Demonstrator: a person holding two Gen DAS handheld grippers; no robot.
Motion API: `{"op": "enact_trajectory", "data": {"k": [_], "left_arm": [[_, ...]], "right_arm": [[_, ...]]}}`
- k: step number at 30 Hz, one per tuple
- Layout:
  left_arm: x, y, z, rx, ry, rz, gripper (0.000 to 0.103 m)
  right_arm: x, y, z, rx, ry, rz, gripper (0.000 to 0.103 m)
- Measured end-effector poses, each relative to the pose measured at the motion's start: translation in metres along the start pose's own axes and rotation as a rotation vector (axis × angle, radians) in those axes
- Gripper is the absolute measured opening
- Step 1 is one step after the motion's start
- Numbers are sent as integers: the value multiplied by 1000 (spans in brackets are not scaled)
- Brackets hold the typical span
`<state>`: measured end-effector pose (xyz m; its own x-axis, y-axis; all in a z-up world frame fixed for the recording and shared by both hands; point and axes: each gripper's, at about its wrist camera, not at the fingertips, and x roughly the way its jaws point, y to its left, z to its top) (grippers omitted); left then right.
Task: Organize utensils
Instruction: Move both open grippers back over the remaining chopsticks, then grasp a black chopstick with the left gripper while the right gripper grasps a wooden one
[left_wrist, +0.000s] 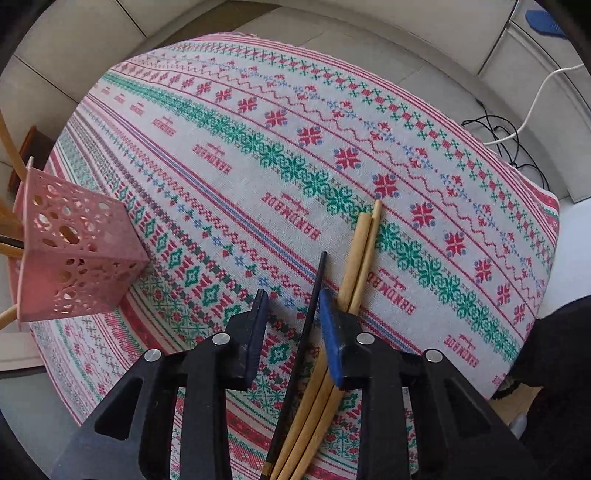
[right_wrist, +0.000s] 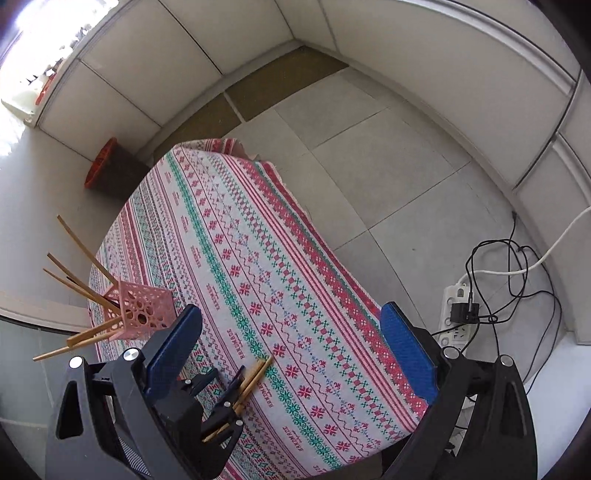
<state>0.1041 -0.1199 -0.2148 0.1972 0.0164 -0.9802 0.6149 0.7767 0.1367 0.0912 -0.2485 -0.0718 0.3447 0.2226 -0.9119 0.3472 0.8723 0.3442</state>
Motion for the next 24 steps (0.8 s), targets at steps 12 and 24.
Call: {"op": "enact_trajectory", "data": {"k": [12,24], "left_arm": [[-7,4,-13,21,-107,-5,4],[-118,1,-74,28,-398,184,3]], "right_arm": [[67,-6,-31,125,205,50,87],[95,7,-54,105,230,-33,35]]}}
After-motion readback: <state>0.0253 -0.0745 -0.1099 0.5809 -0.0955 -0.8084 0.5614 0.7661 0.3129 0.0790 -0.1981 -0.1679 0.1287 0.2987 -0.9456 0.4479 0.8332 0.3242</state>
